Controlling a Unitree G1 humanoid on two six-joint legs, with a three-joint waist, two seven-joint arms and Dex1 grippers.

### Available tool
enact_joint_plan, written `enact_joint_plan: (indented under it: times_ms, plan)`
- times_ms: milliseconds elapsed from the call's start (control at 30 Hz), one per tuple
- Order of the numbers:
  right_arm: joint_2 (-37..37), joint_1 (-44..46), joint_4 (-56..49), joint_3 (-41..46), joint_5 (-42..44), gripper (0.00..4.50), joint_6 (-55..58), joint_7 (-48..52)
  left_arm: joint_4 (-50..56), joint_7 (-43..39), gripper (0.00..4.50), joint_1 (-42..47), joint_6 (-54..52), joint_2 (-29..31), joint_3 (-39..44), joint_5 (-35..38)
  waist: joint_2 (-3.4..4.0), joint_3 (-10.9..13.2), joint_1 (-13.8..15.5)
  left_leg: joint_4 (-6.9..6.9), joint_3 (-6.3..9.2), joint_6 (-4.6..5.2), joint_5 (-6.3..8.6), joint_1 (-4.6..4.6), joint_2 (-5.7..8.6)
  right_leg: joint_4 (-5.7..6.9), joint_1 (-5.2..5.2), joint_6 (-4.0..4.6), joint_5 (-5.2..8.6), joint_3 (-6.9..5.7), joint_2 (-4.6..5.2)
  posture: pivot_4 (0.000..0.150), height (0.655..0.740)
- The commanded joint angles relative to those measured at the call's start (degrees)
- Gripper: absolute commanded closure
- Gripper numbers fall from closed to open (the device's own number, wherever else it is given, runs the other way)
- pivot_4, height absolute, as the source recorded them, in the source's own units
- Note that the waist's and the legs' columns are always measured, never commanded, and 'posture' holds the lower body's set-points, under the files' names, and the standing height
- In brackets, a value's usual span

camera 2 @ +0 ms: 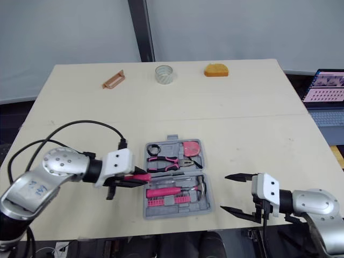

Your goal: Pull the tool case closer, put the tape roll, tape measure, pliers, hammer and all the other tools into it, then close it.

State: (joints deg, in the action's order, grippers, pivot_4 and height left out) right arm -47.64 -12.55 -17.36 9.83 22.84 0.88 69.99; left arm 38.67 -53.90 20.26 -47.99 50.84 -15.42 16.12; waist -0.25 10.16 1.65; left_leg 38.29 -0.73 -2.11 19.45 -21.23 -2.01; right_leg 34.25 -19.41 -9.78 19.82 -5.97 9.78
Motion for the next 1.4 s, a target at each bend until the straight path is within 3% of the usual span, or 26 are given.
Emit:
enact_joint_plan:
  times_ms: [33,533,1000,1400]
  plan:
    - [-1.01,0.00,0.04,0.72,0.33,0.00,-1.07,0.92,4.70,2.35,3.89,0.06,-2.45,-0.44,-1.79,-0.31,0.00,0.00,-0.03,0.00,0.00,-0.01,-0.01,0.00,0.00,0.01,0.00,0.00,0.00,0.00,0.00,0.150,0.7400]
    - [-2.10,-0.58,0.46,0.16,0.38,0.00,-1.14,1.08,9.20,10.81,3.89,0.40,-12.47,-3.19,-15.61,-3.76,0.00,0.00,-0.01,0.00,0.01,-0.01,-0.01,0.00,0.00,-0.02,0.01,0.01,0.00,0.01,0.00,0.150,0.7400]
    - [-2.34,1.56,1.68,-1.33,0.45,0.00,-1.15,2.03,7.78,17.51,3.89,12.90,-25.90,-10.56,-28.17,-4.35,-0.01,0.01,0.86,0.16,0.03,0.00,-0.01,-0.03,0.01,0.07,0.02,0.01,0.00,0.01,0.00,0.150,0.7400]
    - [-2.48,0.51,0.40,-0.22,0.78,0.00,-0.71,0.94,2.82,19.71,3.89,17.44,-27.21,-14.32,-32.94,-4.25,-0.02,0.01,1.35,0.38,0.04,0.03,0.01,-0.10,0.01,0.16,0.02,0.01,0.00,0.01,0.00,0.150,0.7400]
